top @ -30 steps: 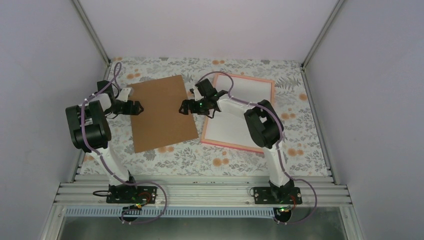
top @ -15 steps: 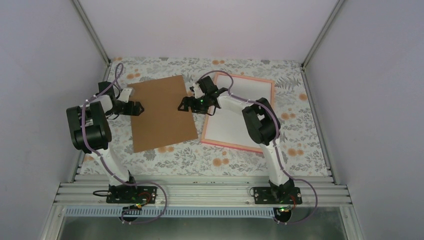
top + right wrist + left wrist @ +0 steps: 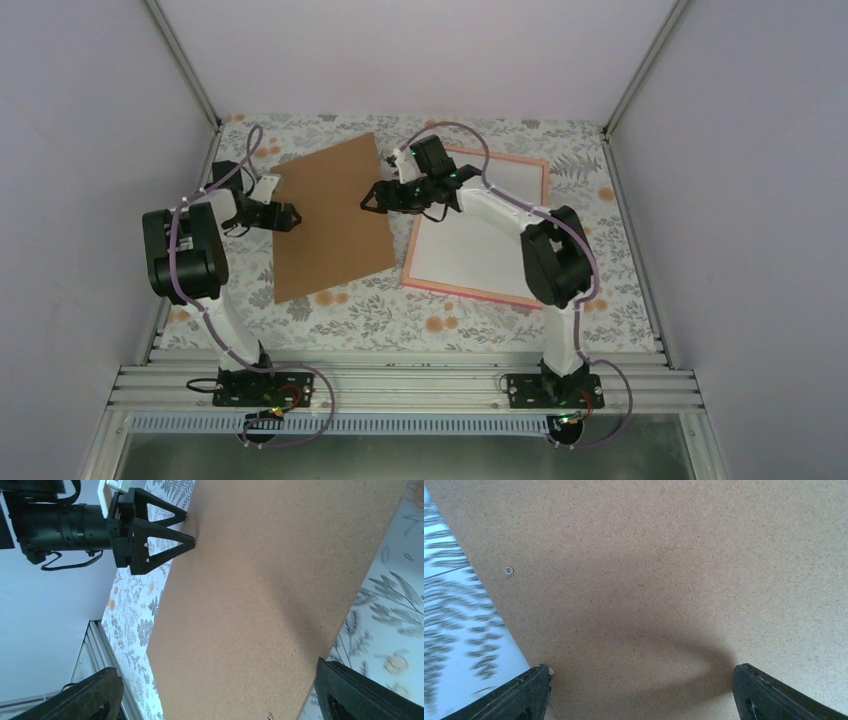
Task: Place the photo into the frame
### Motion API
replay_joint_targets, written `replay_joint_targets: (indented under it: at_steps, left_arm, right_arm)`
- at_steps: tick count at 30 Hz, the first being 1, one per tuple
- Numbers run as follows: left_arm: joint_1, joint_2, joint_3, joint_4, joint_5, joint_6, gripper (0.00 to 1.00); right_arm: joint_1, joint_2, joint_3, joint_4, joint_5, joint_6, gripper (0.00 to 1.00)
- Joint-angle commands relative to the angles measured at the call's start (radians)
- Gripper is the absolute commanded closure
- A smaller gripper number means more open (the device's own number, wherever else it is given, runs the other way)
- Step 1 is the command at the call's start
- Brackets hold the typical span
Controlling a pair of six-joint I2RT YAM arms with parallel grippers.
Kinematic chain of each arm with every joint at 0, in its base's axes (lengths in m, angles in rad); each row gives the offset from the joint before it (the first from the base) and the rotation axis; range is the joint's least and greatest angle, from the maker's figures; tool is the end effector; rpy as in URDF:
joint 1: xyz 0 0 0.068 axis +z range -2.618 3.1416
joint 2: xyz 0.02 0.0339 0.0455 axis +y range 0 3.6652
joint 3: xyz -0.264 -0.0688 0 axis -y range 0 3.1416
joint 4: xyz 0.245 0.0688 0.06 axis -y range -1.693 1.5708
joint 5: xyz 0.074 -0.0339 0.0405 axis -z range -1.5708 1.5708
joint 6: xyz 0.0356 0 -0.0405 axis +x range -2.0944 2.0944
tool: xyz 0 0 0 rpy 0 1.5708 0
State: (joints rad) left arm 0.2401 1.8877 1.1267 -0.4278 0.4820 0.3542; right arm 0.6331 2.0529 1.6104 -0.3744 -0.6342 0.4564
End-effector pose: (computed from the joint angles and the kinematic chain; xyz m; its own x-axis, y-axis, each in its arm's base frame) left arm 0.3540 0.0697 0.1409 -0.8602 0.1058 -0.4988 0.2724 0.9223 -0.2741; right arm 0.3582 0.2890 0.2219 -0.8817 -0.2067 -0.4240 -0.4623 0.5577 0.6894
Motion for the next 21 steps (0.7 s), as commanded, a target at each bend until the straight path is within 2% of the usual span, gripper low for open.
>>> replay_joint_targets:
  at_steps: [1, 5, 10, 14, 19, 21]
  left_arm:
    - [-0.112, 0.005, -0.030, -0.153, 0.166, 0.012, 0.10]
    - [-0.164, 0.010, -0.010, -0.158, 0.202, -0.008, 0.10]
    - [-0.196, 0.040, -0.005, -0.131, 0.168, -0.031, 0.10]
    - [-0.196, 0.047, 0.000, -0.123, 0.126, -0.036, 0.10]
    - [-0.196, 0.035, 0.001, -0.118, 0.109, -0.040, 0.10]
    - [-0.196, 0.029, -0.004, -0.116, 0.103, -0.041, 0.10]
  right_arm:
    - [-0.017, -0.082, -0.100, 0.051, -0.089, -0.042, 0.07]
    - [-0.078, -0.140, -0.207, 0.020, -0.100, -0.050, 0.06]
    - [-0.155, -0.164, -0.315, 0.017, -0.079, -0.048, 0.08]
    - [-0.190, -0.144, -0.345, 0.024, -0.044, -0.026, 0.19]
    - [-0.224, -0.120, -0.351, 0.019, -0.092, 0.002, 0.33]
    - [-0.228, -0.126, -0.342, 0.007, -0.096, -0.015, 0.34]
